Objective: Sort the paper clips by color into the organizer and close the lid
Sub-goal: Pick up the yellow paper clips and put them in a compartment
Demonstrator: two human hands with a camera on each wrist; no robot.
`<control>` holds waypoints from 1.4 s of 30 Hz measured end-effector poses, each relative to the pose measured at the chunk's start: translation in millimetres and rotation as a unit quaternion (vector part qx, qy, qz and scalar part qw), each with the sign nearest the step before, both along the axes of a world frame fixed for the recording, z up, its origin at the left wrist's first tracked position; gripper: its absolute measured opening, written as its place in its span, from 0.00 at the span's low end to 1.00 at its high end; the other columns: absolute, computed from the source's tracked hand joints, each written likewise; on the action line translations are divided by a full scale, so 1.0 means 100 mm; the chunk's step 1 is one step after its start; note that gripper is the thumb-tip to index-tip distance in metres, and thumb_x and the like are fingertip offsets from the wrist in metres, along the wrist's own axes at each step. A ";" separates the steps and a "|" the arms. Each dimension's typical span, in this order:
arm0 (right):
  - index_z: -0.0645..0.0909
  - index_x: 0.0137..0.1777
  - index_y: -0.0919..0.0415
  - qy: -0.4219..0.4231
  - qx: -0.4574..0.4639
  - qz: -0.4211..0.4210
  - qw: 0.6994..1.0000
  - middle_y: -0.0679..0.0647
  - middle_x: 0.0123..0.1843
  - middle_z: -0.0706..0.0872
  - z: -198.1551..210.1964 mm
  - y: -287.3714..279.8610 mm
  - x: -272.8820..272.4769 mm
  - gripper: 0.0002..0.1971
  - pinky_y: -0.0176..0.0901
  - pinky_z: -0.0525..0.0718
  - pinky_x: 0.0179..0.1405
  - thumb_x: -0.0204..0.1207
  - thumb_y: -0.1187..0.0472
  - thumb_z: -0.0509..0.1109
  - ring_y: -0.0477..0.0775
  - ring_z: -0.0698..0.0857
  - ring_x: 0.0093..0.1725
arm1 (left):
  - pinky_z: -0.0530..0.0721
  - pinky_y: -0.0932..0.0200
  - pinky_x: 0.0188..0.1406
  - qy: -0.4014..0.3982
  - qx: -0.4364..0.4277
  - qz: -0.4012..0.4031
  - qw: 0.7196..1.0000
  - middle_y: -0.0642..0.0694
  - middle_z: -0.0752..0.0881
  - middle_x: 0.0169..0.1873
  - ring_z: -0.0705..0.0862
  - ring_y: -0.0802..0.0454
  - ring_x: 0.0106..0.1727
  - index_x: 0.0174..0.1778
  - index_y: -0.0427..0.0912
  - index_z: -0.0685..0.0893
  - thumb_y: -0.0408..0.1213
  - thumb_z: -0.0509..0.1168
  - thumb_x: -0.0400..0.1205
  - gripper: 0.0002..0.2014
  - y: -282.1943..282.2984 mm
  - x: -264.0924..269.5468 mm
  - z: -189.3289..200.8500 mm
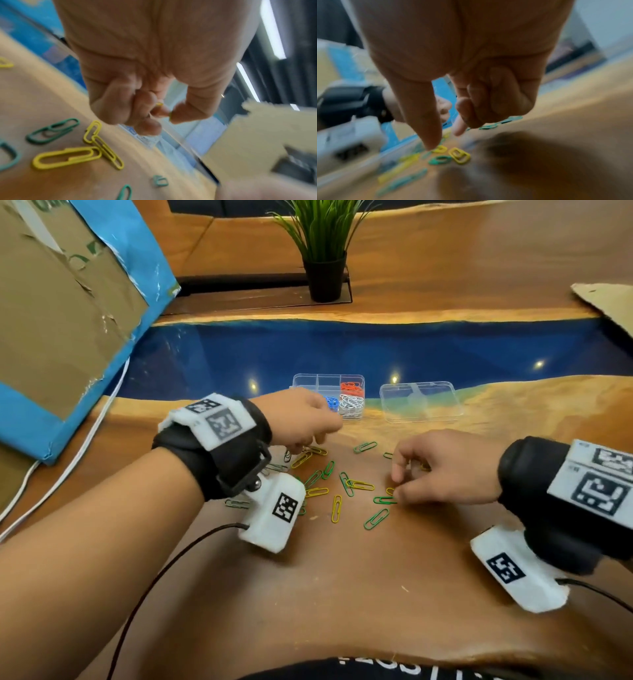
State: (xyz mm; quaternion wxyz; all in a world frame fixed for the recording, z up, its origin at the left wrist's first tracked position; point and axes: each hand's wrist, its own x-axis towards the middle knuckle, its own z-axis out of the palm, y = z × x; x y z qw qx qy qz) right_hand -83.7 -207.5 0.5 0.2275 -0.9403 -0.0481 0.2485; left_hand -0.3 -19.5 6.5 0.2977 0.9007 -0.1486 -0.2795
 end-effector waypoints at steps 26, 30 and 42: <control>0.65 0.27 0.60 0.048 0.175 -0.140 0.973 0.56 0.24 0.72 0.19 0.15 0.53 0.13 0.36 0.62 0.22 0.74 0.70 0.55 0.52 0.65 0.23 | 0.74 0.66 0.22 0.068 -0.160 0.176 0.969 0.46 0.77 0.35 0.74 0.53 0.29 0.42 0.45 0.75 0.21 0.50 0.81 0.15 0.16 0.26 0.02; 0.63 0.29 0.60 0.044 0.280 -0.243 0.928 0.57 0.26 0.70 0.28 0.25 0.95 0.12 0.27 0.62 0.15 0.71 0.73 0.50 0.49 0.63 0.21 | 0.74 0.61 0.30 0.088 -0.216 0.225 0.946 0.43 0.74 0.36 0.71 0.50 0.31 0.51 0.38 0.74 0.27 0.53 0.82 0.06 -0.04 0.35 0.18; 0.76 0.46 0.67 0.103 0.261 -0.339 0.898 0.62 0.41 0.78 0.42 0.54 1.40 0.10 0.45 0.86 0.55 0.81 0.66 0.54 0.58 0.82 0.45 | 0.78 0.50 0.62 0.125 -0.260 0.298 0.910 0.38 0.78 0.52 0.79 0.40 0.54 0.55 0.39 0.75 0.40 0.56 0.83 0.10 -0.23 0.60 0.28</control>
